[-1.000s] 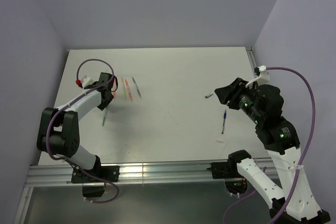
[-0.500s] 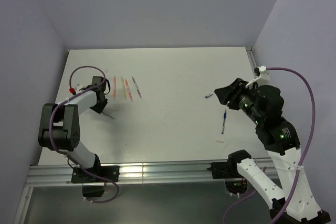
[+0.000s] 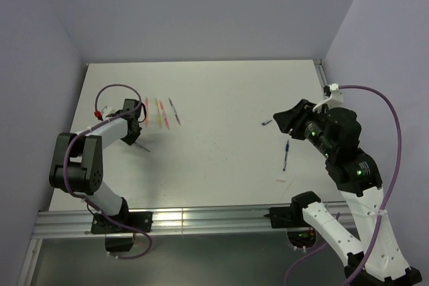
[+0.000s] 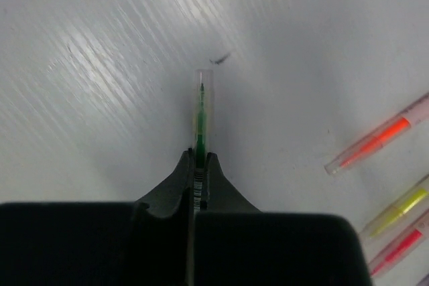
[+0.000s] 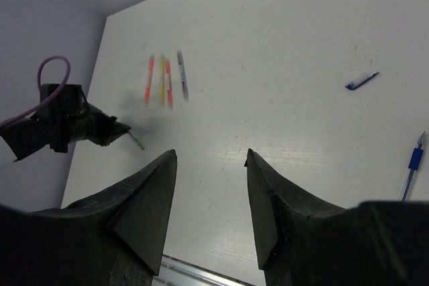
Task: Insert the pens into the pen caps
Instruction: Pick up the pen from the center of the board.
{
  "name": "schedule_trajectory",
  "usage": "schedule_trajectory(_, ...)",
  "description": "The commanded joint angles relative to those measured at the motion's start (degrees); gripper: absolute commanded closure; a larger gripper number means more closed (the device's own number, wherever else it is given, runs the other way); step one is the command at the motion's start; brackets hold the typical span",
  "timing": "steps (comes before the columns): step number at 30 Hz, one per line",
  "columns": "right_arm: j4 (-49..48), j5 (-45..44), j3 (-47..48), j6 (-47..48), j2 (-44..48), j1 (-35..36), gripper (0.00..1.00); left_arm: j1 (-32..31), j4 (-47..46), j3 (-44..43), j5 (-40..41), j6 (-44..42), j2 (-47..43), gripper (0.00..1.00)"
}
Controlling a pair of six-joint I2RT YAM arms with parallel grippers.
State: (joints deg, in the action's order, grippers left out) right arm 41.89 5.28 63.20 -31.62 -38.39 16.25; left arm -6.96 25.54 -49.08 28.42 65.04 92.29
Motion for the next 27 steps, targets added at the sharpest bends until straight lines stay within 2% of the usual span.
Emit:
schedule_trajectory(1, -2.5, -0.4, 0.0, 1.1, -0.6, 0.4, 0.46, -3.8, 2.6, 2.5, -5.2, 1.8, 0.1, 1.00)
schedule_trajectory(7, -2.0, -1.1, 0.3, 1.3, -1.4, 0.4, 0.46, -11.7, 4.8, 2.3, -6.0, 3.1, -4.9, 1.00)
schedule_trajectory(12, -3.4, -0.1, -0.1, 2.3, -2.0, 0.4, 0.47, -21.1, 2.0, 0.0, -9.3, -3.8, -11.7, 1.00)
schedule_trajectory(13, -3.9, 0.3, -0.7, 2.5, -1.6, 0.3, 0.47, -23.2, 0.9, -1.2, -13.0, -5.4, -12.1, 1.00)
schedule_trajectory(17, -7.5, 4.6, -2.5, 4.5, -0.2, 0.4, 0.47, -26.6, -2.2, -5.8, -20.0, -11.8, -14.1, 1.00)
schedule_trajectory(21, -13.3, 9.2, -5.7, 4.3, 0.1, 0.4, 0.47, -27.1, -5.3, -10.4, -27.0, -12.8, -15.1, 1.00)
schedule_trajectory(24, -15.6, 10.8, -8.1, 2.2, -1.0, 0.4, 0.48, -27.5, -5.1, -14.0, -28.0, -17.2, -11.8, 1.00)
schedule_trajectory(27, -15.7, 8.2, -9.1, 2.2, -1.7, 1.5, 0.49, -29.2, -6.3, -15.6, -29.4, -22.5, -6.6, 1.00)
